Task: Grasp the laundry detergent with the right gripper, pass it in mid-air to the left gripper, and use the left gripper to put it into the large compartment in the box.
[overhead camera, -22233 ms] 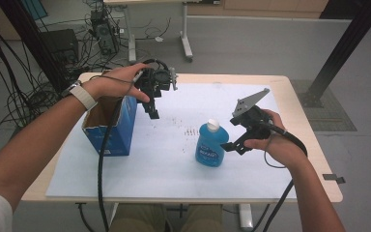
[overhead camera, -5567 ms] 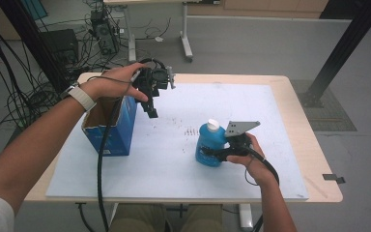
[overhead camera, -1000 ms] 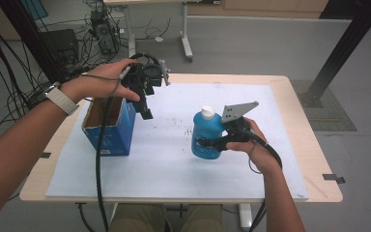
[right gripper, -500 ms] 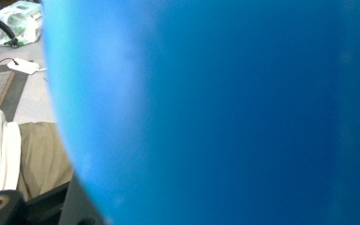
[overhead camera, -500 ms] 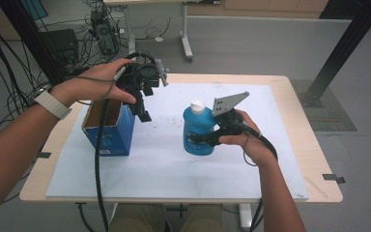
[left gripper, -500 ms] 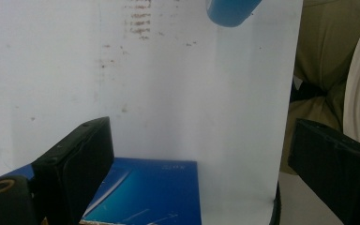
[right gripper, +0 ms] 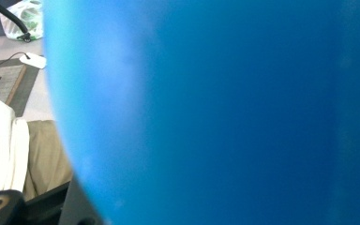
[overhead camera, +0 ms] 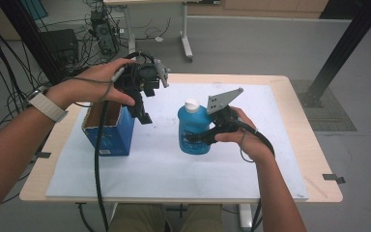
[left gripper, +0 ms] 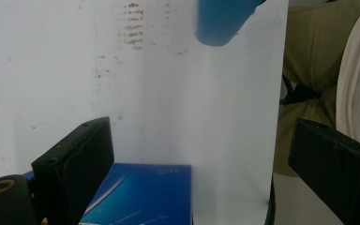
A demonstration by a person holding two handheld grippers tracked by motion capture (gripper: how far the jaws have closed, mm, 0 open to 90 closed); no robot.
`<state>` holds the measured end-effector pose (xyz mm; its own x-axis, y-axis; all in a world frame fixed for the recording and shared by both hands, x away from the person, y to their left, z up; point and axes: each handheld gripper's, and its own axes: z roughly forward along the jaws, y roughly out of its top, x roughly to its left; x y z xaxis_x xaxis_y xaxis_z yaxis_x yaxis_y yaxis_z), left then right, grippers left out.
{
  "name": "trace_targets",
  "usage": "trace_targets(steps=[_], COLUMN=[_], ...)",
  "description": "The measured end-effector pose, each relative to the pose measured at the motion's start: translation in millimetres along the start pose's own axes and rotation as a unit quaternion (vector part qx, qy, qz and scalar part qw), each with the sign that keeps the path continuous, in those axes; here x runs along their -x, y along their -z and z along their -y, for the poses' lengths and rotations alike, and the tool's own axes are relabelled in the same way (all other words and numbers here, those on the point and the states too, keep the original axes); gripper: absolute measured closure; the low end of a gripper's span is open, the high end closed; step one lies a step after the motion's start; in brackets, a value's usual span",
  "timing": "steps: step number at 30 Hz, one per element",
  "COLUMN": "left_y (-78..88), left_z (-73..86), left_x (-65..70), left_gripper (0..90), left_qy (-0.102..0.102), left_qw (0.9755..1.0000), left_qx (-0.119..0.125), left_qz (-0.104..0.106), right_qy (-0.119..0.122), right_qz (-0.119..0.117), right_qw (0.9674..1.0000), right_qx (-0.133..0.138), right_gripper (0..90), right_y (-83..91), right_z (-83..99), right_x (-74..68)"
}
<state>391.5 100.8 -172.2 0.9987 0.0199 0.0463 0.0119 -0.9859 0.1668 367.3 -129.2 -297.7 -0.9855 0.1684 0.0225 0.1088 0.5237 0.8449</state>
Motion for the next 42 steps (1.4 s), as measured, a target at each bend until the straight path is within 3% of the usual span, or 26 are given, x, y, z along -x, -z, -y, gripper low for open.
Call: trace_targets(steps=[23, 42], left_y=[7.2, 10.0], left_z=[-15.7, -36.1], left_x=[15.6, 22.9], left_gripper=[7.6, 7.0], left_qy=[0.001, -0.005], left_qw=[0.9999, 0.9999], left_qx=[0.008, 0.011], left_qz=[0.006, 0.004], right_qy=[0.015, 0.027], right_qz=[-0.040, -0.056], right_qw=[0.9989, 0.9977], right_qx=[-0.019, -0.028], right_gripper=[43.8, 43.8], right_y=[-10.8, -16.3], right_z=[-12.9, -18.6], right_x=[4.9, 4.2])
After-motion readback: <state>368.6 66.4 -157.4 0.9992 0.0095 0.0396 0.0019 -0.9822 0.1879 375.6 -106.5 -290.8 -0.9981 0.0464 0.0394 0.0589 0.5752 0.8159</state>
